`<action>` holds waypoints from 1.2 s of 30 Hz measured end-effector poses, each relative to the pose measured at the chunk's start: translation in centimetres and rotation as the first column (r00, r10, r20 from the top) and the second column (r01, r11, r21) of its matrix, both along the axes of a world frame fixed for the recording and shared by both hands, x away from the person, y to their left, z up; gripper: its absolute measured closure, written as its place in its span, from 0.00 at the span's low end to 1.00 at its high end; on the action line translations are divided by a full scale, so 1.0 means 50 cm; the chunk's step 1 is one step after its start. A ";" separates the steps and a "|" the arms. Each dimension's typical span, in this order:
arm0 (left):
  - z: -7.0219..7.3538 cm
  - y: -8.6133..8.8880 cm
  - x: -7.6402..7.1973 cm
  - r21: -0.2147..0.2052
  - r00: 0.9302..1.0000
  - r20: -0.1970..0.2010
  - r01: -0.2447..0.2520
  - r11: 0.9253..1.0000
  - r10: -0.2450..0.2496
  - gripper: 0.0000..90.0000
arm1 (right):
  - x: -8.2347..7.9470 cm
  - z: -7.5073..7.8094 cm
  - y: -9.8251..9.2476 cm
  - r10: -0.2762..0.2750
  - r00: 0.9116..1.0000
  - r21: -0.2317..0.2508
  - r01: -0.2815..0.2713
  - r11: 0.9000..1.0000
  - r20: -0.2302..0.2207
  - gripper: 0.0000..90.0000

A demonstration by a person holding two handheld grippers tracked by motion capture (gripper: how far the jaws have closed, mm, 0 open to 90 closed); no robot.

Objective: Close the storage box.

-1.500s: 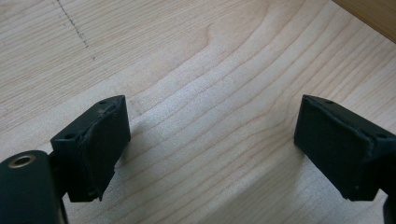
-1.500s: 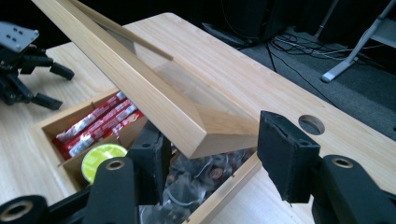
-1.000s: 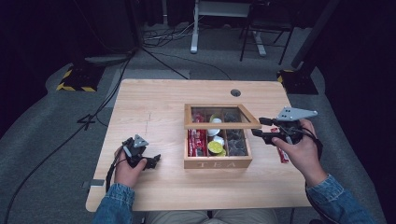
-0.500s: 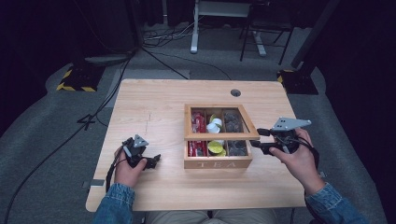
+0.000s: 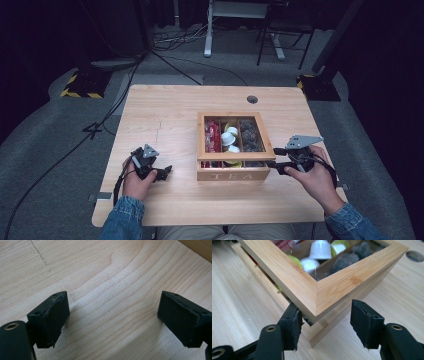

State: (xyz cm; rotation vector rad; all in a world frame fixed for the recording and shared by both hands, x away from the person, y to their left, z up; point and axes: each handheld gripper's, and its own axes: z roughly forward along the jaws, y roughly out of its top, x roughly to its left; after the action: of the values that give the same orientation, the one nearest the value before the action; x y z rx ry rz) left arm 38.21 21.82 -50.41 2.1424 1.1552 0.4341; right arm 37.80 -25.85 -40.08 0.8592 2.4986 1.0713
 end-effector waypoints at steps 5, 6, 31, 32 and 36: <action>0.001 0.000 0.001 0.002 1.000 -0.004 0.004 1.000 -0.004 0.12 | -0.004 -0.013 0.005 0.007 0.999 -0.038 -0.008 0.999 -0.034 0.48; 0.001 0.000 0.001 0.002 1.000 -0.004 0.004 1.000 -0.004 0.12 | -0.005 -0.014 0.005 0.008 0.999 -0.045 -0.010 0.999 -0.044 0.48; 0.000 0.002 -0.003 -0.001 1.000 0.000 0.012 1.000 -0.012 0.12 | -0.003 0.003 -0.067 -0.081 0.996 0.112 0.083 0.990 -0.022 0.32; 0.000 0.003 -0.003 0.000 1.000 0.001 0.014 1.000 -0.014 0.12 | -0.002 0.007 -0.075 -0.093 0.996 0.120 0.094 0.988 -0.016 0.31; 0.000 0.005 -0.005 0.001 1.000 0.003 0.020 1.000 -0.020 0.12 | 0.006 0.016 -0.114 -0.132 0.991 0.147 0.130 0.981 0.003 0.30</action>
State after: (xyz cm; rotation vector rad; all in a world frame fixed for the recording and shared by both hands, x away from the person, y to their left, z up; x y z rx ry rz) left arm 37.94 22.06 -50.43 2.1515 1.1313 0.4284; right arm 38.08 -31.52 -39.29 1.0391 2.3390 1.2225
